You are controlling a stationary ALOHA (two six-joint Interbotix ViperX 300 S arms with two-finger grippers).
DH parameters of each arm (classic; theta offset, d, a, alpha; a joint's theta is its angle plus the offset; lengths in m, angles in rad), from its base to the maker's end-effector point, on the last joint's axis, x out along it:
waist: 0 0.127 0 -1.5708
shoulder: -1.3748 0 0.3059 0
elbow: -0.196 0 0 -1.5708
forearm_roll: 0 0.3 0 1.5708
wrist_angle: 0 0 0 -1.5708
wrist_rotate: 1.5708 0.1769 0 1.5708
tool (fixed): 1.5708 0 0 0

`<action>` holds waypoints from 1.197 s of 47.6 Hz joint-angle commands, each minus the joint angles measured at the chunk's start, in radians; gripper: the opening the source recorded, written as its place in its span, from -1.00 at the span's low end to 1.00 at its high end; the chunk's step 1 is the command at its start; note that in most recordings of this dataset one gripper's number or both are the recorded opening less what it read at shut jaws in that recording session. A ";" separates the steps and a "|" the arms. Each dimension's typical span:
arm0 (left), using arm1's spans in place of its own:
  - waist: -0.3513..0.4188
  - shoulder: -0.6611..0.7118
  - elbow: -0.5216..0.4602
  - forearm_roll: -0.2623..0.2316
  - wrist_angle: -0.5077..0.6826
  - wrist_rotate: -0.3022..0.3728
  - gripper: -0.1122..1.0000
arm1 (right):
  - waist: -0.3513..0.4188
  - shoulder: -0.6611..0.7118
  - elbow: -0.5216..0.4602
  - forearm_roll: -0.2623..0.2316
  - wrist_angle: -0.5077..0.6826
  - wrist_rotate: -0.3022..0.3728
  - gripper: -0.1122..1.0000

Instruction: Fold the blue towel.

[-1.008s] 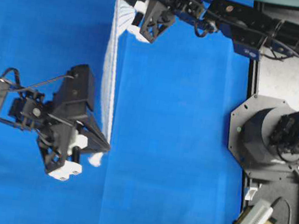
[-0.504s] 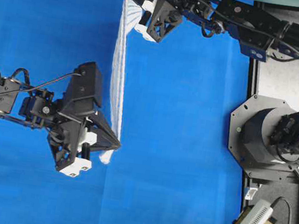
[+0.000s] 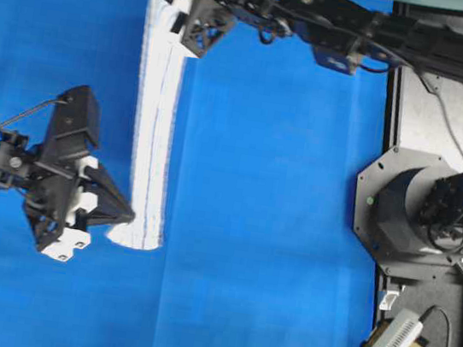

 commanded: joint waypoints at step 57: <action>0.025 -0.121 0.123 0.008 0.224 -0.051 0.62 | 0.032 0.028 -0.032 -0.002 -0.012 0.005 0.73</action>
